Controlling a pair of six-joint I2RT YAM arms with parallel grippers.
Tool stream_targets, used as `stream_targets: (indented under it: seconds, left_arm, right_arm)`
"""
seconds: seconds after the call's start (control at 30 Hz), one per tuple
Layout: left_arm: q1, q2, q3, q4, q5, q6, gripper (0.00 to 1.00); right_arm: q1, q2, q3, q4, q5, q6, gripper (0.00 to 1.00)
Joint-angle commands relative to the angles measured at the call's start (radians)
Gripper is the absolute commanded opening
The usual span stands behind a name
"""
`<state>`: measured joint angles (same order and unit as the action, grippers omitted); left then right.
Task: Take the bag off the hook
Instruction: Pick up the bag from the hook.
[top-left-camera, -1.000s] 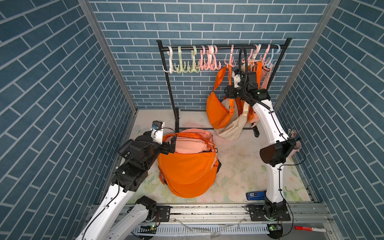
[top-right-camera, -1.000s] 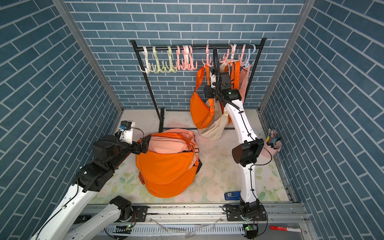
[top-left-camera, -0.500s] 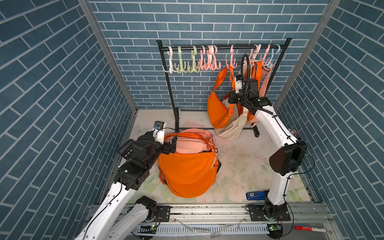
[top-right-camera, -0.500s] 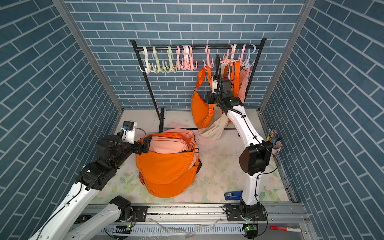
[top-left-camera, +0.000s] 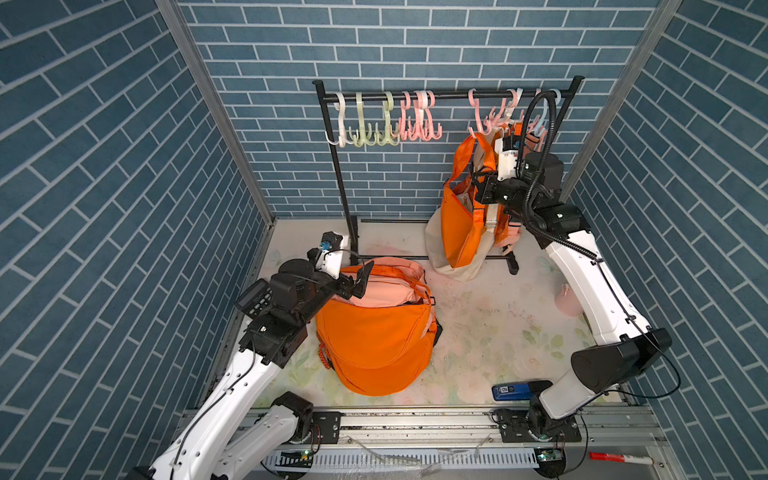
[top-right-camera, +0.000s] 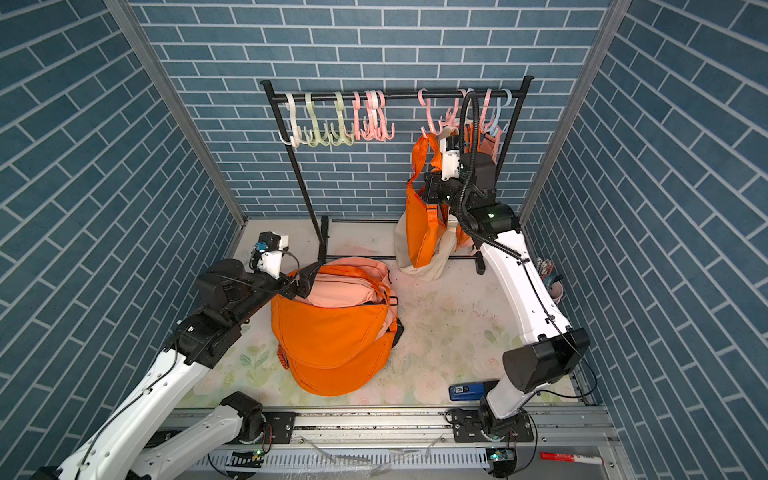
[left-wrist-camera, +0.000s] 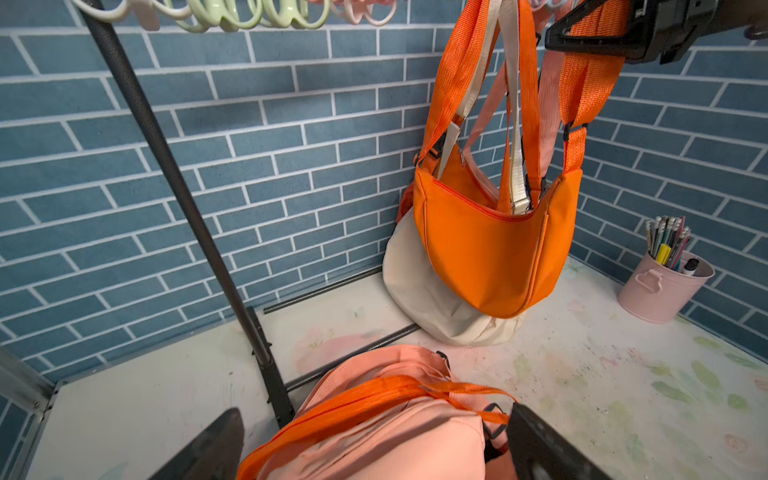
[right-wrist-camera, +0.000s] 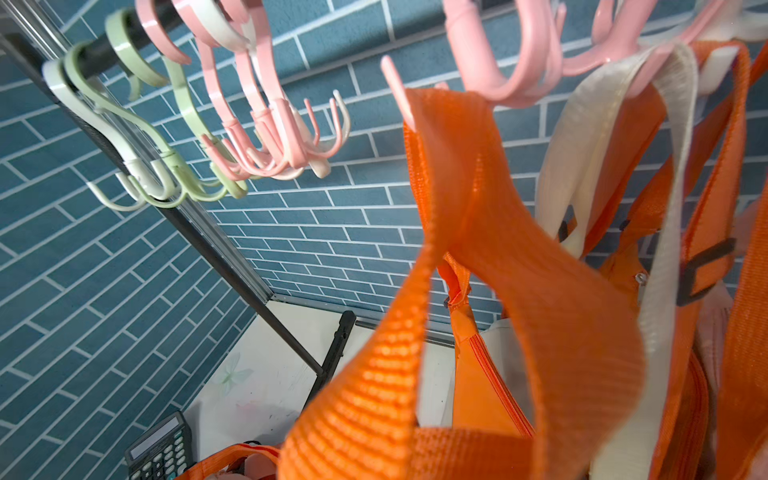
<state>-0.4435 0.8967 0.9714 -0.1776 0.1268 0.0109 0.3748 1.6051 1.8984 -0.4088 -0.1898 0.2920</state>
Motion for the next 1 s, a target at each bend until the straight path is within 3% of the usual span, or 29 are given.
stream_targets:
  seconds: [0.0,0.23,0.8,0.97]
  left_arm:
    - [-0.002,0.077,0.096,0.065,0.044,-0.002,0.99]
    - [-0.004,0.283,0.238,0.196,0.11,-0.024,0.99]
    - [-0.067,0.753,0.574,0.445,0.251,0.022,0.99]
    - [-0.073,0.921,0.763,0.466,0.302,0.013,0.99]
  right_arm:
    - [0.0,-0.039,-0.005,-0.031,-0.023,0.027,0.0]
    - [-0.001,-0.12,-0.073,-0.036,-0.014,0.036,0.0]
    - [-0.01,-0.147,-0.13,-0.036,-0.068,0.068,0.0]
    - [-0.014,-0.148,-0.135,-0.029,-0.081,0.075,0.0]
